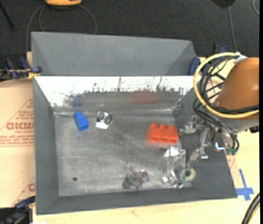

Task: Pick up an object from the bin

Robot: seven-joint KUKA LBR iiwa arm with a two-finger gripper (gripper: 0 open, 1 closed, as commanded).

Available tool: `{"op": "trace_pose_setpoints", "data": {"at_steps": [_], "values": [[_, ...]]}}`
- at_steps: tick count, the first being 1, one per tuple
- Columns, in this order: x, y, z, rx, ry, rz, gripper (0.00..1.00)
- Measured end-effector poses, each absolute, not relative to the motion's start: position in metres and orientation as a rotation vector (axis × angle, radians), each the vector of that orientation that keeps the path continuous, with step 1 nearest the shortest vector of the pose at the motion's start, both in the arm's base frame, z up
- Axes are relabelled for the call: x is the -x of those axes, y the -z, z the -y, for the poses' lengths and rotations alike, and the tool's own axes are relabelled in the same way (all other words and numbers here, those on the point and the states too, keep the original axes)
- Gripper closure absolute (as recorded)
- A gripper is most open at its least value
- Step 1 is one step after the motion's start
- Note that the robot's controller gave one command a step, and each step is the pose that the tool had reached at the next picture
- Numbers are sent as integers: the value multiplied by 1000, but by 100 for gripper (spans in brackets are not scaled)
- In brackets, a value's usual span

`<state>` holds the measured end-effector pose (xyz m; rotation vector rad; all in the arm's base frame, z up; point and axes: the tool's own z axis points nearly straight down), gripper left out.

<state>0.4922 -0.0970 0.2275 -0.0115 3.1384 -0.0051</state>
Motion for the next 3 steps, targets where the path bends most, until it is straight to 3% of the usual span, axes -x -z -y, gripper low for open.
{"op": "trace_pose_setpoints", "data": {"at_steps": [1, 2, 3], "values": [[-490, -133, 112, -27, 3, -3130, 0], [-503, -123, 116, 457, 3, -3094, 0], [-497, -113, 117, 602, 0, -3078, 0]]}}
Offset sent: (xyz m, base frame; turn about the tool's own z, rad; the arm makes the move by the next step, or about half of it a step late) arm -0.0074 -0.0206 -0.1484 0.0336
